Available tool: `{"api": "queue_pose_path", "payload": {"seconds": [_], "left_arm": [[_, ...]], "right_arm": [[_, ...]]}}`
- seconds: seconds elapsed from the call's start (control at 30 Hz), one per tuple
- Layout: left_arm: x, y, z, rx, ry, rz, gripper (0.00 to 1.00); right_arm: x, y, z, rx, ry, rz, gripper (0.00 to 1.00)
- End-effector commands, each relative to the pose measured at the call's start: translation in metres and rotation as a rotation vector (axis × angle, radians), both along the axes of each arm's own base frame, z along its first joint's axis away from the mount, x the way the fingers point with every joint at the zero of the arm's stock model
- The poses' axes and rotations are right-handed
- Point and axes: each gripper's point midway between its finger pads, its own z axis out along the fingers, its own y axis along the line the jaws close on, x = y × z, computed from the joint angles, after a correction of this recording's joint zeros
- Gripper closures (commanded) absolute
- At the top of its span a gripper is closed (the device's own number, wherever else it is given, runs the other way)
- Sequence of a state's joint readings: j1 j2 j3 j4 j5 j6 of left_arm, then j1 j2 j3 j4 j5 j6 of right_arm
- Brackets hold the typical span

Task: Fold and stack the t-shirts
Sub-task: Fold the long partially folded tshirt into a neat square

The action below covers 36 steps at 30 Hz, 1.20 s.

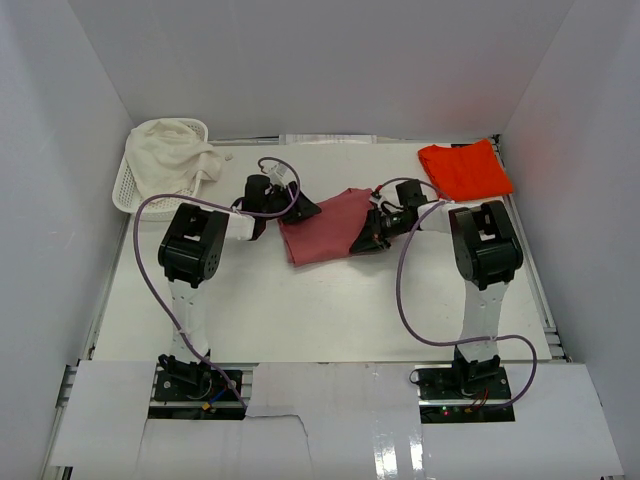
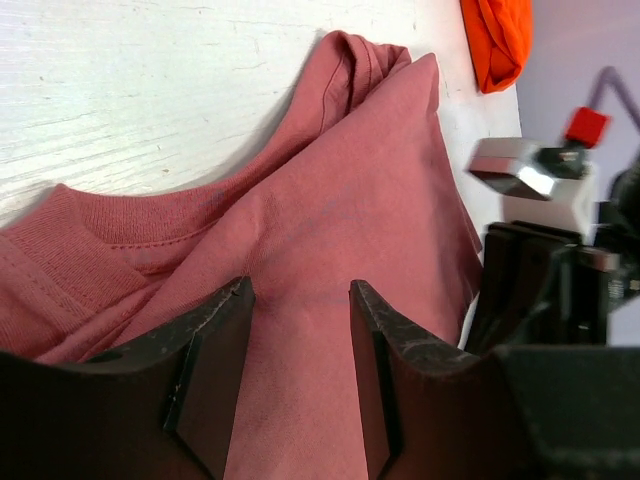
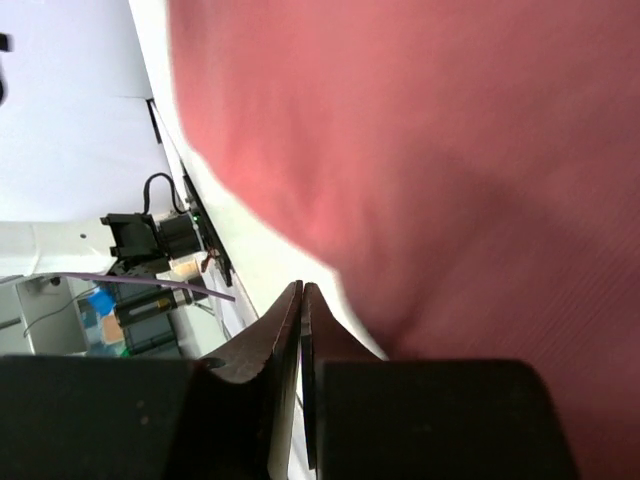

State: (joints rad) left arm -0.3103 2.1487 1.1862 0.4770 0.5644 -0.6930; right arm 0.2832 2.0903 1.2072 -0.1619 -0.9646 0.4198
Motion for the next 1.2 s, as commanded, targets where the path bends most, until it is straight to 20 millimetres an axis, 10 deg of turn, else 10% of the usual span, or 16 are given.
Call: {"api": "queue_pose_path", "payload": {"seconds": [0.0,0.17,0.47,0.83,0.97,1.17], "left_arm": [[0.008,0.017,0.012,0.034,-0.023,0.056,0.45],[0.008,0.019,0.009,0.034,-0.009,0.07,0.45],[0.005,0.018,0.01,0.021,0.002,0.063,0.44],[0.004,0.017,0.016,0.01,-0.006,0.052,0.44],[0.006,0.015,0.022,-0.002,-0.012,0.048,0.44],[0.009,0.007,0.066,-0.067,-0.062,0.02,0.44]], "right_arm": [[0.001,0.006,0.044,0.012,-0.1,-0.009,0.92],[-0.009,0.036,0.076,0.113,-0.105,0.064,0.92],[0.0,0.083,0.072,0.233,-0.065,0.143,0.92],[0.013,0.083,-0.029,0.072,0.05,0.074,0.92],[0.014,0.082,-0.01,0.067,0.016,0.082,0.92],[0.025,0.089,0.092,0.187,-0.156,0.109,0.87]]}}
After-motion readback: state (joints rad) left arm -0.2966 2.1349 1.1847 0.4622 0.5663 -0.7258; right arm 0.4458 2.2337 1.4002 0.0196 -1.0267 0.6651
